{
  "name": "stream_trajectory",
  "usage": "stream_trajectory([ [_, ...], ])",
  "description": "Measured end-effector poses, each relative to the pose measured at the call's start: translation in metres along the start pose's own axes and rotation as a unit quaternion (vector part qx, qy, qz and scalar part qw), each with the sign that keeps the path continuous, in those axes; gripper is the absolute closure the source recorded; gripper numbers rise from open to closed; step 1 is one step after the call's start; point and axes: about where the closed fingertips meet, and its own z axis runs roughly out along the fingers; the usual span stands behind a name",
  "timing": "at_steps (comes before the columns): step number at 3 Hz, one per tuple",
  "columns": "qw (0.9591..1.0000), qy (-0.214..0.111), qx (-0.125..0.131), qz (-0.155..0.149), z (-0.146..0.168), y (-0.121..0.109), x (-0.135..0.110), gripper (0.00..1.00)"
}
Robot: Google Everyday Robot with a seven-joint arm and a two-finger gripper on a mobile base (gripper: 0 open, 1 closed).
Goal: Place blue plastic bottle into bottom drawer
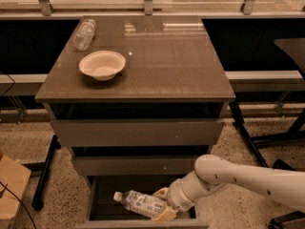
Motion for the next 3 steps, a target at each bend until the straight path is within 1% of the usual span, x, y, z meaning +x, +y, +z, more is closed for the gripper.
stream_trajectory([
  [1,1.0,0.0,0.0,0.0,0.0,0.0,0.0,1.0],
  [2,0.9996,0.021,0.012,0.015,0.019,-0.013,0.01,1.0],
  [3,0.9962,0.059,0.042,0.047,0.061,-0.046,0.047,1.0],
])
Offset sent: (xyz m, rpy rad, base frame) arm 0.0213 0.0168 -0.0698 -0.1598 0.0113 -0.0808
